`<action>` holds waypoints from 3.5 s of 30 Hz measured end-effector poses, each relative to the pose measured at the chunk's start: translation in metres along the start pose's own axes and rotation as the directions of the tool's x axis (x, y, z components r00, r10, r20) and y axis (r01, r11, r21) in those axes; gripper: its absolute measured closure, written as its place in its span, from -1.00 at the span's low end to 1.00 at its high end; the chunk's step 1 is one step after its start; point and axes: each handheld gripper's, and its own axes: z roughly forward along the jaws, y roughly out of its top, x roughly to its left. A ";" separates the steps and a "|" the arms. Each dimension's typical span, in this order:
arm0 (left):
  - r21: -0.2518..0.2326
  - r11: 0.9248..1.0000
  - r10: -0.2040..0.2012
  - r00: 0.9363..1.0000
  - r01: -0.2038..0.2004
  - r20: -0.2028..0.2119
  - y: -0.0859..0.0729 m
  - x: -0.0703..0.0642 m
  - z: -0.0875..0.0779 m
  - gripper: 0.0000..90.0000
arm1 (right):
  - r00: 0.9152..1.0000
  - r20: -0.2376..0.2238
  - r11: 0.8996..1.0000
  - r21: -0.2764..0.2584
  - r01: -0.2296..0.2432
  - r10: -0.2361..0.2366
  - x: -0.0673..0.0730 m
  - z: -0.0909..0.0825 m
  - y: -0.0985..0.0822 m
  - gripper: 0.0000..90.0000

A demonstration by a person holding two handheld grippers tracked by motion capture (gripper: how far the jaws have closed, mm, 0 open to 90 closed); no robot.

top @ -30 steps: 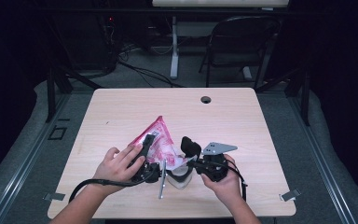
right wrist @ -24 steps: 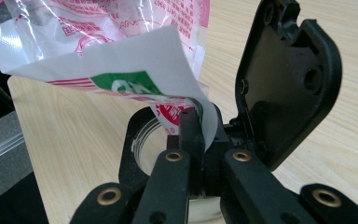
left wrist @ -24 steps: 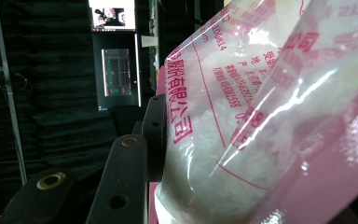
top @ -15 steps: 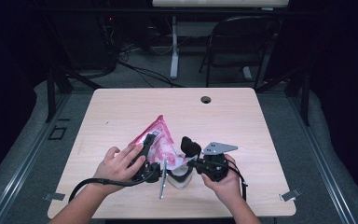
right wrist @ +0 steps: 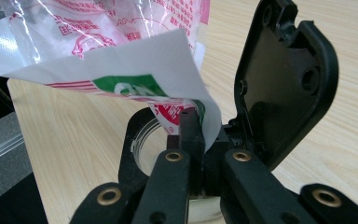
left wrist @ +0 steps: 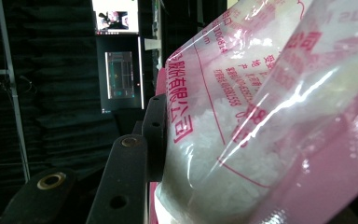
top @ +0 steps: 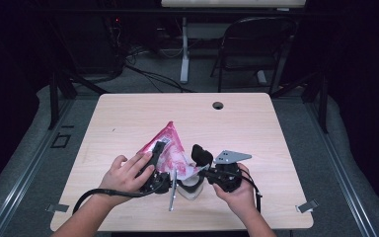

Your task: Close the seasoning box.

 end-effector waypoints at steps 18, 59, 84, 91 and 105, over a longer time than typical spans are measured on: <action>-0.010 1.000 0.000 1.000 0.000 -0.009 0.001 0.003 -0.001 0.49 | 1.000 0.000 1.000 -0.002 0.001 -0.001 0.000 0.000 0.000 1.00; -0.017 1.000 0.008 1.000 -0.008 -0.023 0.004 0.006 -0.003 0.49 | 1.000 0.004 1.000 -0.006 0.003 -0.003 0.001 0.000 0.000 1.00; -0.019 0.999 0.045 0.999 -0.045 -0.019 0.006 0.005 -0.003 0.49 | 1.000 0.003 1.000 0.009 0.001 -0.001 -0.001 0.002 -0.002 1.00; -0.021 0.999 0.041 0.999 -0.042 -0.015 0.007 0.005 -0.004 0.49 | 1.000 0.002 1.000 0.010 0.003 -0.003 0.000 0.001 -0.002 1.00; -0.029 0.999 0.042 0.999 -0.043 -0.012 0.007 0.004 -0.005 0.48 | 1.000 -0.001 1.000 0.016 0.001 -0.001 0.000 0.002 -0.004 1.00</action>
